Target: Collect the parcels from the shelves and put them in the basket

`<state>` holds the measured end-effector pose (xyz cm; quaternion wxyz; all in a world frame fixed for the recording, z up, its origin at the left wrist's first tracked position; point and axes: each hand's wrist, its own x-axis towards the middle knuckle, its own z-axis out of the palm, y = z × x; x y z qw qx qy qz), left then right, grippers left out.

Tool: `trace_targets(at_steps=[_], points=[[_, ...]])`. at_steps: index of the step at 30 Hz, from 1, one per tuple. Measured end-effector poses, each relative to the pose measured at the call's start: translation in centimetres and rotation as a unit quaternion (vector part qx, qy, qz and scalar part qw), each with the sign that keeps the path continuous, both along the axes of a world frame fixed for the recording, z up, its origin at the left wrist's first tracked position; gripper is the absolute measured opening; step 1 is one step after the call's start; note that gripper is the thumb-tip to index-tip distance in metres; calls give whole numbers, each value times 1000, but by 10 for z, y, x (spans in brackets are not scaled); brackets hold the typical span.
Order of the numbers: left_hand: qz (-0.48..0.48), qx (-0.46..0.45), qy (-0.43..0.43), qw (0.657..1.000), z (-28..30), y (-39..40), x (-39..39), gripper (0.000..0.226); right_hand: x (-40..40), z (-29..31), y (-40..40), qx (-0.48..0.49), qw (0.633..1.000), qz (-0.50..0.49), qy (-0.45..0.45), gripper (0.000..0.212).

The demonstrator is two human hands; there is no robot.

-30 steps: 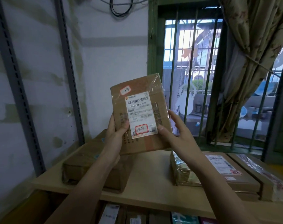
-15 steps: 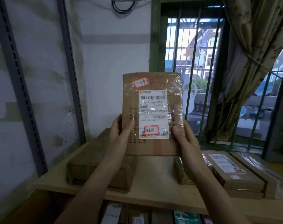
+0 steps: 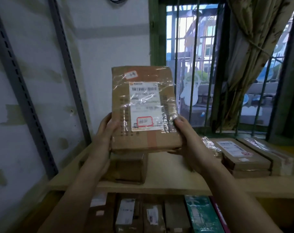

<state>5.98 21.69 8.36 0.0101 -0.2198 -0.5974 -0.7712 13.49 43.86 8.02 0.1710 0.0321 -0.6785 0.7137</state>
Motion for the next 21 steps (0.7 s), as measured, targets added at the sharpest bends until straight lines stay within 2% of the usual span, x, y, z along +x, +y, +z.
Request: trace_targets(at_steps=[3,5,8,13,18,21], points=[[36,56,-31,997,-7,-13,11,55,-4,5,-9,67,997,40,-25,63],[53,80,-39,995,-9,-18,21,58,-8,6,-11,68,994,82,-29,69],[75,80,-27,994,-8,-18,43,60,-7,5,-12,51,988,145,-11,62],[140,53,-8,989,-5,9,85,38,0,1,11,37,977,209,-8,62],[229,28,-23,973,-14,22,142,50,6,-14,16,16,956,289,-41,72],[289,-13,-35,957,-25,7,188,48,17,-23,-4,4,930,363,-66,66]])
